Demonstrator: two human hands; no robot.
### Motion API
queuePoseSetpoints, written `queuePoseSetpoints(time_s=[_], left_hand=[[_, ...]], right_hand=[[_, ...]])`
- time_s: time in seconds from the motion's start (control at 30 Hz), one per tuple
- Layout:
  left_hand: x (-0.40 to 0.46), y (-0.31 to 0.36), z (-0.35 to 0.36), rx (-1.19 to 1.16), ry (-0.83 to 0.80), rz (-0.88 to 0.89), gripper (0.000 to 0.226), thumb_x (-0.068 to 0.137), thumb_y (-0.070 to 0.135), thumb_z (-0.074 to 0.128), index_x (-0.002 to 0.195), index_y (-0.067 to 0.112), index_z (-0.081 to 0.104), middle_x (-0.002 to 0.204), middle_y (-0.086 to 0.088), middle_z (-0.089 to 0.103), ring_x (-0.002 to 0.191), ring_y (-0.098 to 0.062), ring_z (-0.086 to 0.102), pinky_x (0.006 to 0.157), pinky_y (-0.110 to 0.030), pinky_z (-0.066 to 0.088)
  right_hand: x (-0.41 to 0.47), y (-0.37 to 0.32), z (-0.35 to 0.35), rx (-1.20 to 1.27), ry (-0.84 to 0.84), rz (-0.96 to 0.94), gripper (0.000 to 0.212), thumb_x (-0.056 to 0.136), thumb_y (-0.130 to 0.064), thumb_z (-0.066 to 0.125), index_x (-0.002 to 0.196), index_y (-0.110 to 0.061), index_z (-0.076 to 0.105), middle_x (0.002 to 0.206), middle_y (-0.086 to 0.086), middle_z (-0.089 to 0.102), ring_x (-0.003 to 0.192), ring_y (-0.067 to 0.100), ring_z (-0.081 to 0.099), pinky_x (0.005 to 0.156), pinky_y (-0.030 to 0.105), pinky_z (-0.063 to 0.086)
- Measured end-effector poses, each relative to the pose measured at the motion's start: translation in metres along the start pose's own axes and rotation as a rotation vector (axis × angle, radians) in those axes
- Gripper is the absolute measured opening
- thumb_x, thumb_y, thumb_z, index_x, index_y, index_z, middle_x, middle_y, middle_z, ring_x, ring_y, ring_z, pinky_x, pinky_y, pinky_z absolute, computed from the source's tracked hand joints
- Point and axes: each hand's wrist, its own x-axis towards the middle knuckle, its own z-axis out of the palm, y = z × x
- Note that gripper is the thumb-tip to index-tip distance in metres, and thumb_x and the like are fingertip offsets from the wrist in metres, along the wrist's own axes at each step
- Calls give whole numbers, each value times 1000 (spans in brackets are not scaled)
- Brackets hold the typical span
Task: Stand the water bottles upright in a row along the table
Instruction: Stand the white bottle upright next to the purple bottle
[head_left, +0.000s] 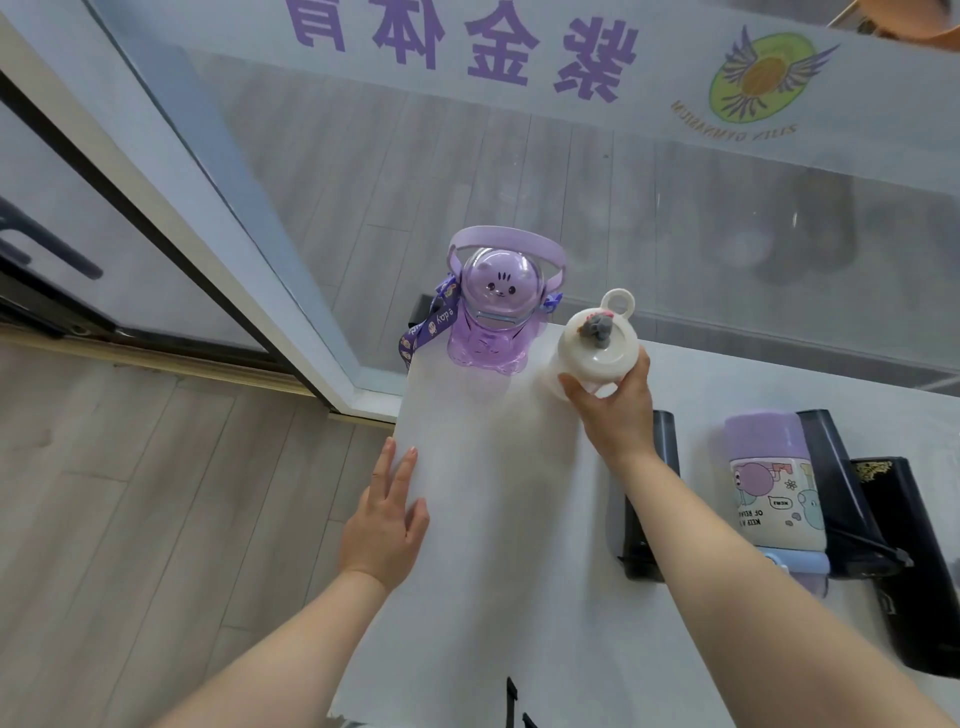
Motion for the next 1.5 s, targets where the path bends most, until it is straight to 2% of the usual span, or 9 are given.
queuePoseSetpoints(time_s=[0.4, 0.57, 0.8, 0.93, 1.03, 1.13, 1.27, 1.4, 1.5], left_hand=[[1, 1, -1, 17, -11, 4, 65, 85, 50, 22, 148, 35, 19, 156, 21, -6, 107, -20, 55, 59, -28, 38], [2, -2, 3, 7, 4, 10, 64, 85, 47, 25, 147, 35, 20, 158, 19, -3, 109, -22, 55, 59, -31, 44], [2, -4, 3, 8, 11, 19, 64, 84, 49, 23, 147, 37, 18, 158, 20, -4, 113, -22, 52, 65, -36, 51], [2, -4, 3, -7, 20, 15, 64, 84, 48, 24, 147, 37, 19, 158, 19, -2, 120, -21, 45, 74, -38, 51], [2, -4, 4, -22, 13, 23, 64, 85, 46, 26, 148, 31, 22, 160, 11, 3, 130, -22, 32, 96, -43, 41], [3, -6, 5, -9, 1, 34, 64, 86, 44, 26, 148, 28, 24, 160, 5, 5, 134, -25, 27, 105, -45, 33], [2, -7, 5, -15, -20, 25, 65, 86, 45, 25, 149, 28, 23, 160, 4, 5, 139, -27, 21, 111, -45, 27], [1, -4, 2, -28, -38, 10, 68, 84, 47, 22, 149, 28, 21, 160, 3, 5, 140, -27, 17, 111, -45, 24], [0, -4, 0, -34, -69, -12, 66, 86, 45, 24, 150, 32, 14, 160, 7, -1, 143, -24, 8, 114, -45, 19]], right_hand=[[26, -5, 28, 13, 224, 40, 74, 68, -33, 83, 127, -21, 40, 123, -7, 54, 107, 12, 55, 81, 27, 44], [27, -7, 26, -34, 189, 44, 77, 69, -32, 82, 130, -15, 39, 123, -7, 48, 105, 9, 51, 83, 29, 42], [13, 2, -15, -256, 25, 46, 95, 73, -48, 77, 145, -12, 27, 146, 5, 36, 132, 23, 39, 107, 40, 37], [-13, 14, -56, -518, -87, -213, 62, 91, -20, 63, 145, -11, 33, 146, 9, 40, 133, 27, 36, 109, 32, 30], [-31, 25, -83, -684, -153, -426, 49, 89, 8, 49, 135, -9, 49, 136, 13, 51, 124, 32, 44, 106, 43, 38], [-46, 42, -107, -811, -244, -532, 67, 71, 25, 46, 129, -8, 57, 135, 14, 53, 119, 30, 45, 96, 48, 48], [-65, 54, -131, -1056, -411, -615, 98, 52, 29, 56, 137, -18, 50, 149, 10, 41, 130, 27, 34, 82, 38, 52], [-73, 69, -139, -1290, -522, -669, 112, 52, 18, 61, 149, -29, 30, 159, 10, 18, 142, 33, 19, 105, 44, 35], [-76, 73, -141, -1405, -559, -729, 121, 45, 12, 70, 150, -29, 26, 159, 12, 15, 142, 34, 16, 109, 42, 24]])
